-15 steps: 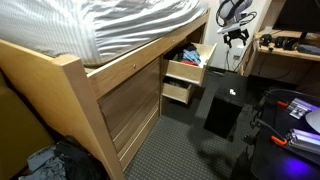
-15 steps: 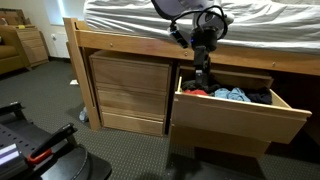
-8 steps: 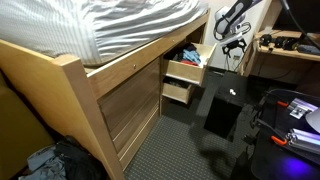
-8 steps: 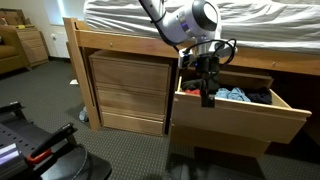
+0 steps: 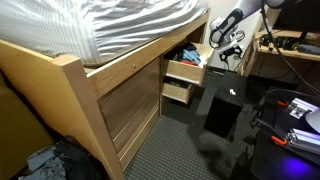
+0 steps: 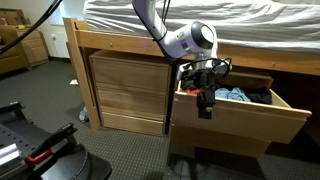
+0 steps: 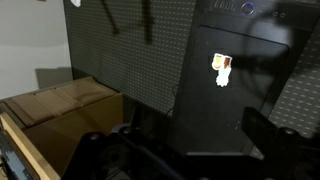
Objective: Close the top drawer on the right
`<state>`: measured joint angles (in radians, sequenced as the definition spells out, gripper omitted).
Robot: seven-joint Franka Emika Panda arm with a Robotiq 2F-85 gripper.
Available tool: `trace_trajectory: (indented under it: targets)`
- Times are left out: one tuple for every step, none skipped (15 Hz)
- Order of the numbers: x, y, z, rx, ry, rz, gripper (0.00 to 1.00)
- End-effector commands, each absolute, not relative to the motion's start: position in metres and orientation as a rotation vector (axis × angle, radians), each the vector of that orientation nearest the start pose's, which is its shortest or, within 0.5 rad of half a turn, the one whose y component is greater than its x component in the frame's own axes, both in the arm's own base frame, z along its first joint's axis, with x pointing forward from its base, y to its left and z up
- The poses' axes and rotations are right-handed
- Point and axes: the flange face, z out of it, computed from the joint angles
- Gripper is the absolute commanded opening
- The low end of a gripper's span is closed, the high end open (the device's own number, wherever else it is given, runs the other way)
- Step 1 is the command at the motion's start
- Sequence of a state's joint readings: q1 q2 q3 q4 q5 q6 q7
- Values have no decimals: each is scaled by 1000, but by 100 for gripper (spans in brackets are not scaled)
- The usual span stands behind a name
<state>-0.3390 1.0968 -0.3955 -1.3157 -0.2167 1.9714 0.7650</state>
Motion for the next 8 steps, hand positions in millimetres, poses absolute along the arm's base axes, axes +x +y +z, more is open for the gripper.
trace_trajectory:
  targets:
    - [539,-423,52,2157,-1582,-554,100]
    - [540,-420,39,2174,-1647,-575,100]
    - [541,-418,26,2181,-1717,-580,100]
    - [542,-417,17,2195,-1768,-580,100]
    - [543,-420,10,2204,-1832,-564,100]
    - [543,-427,6,2202,-1907,-536,100]
    - [541,-412,12,2170,-1800,-574,100]
    - [540,-416,5,2174,-1840,-562,100]
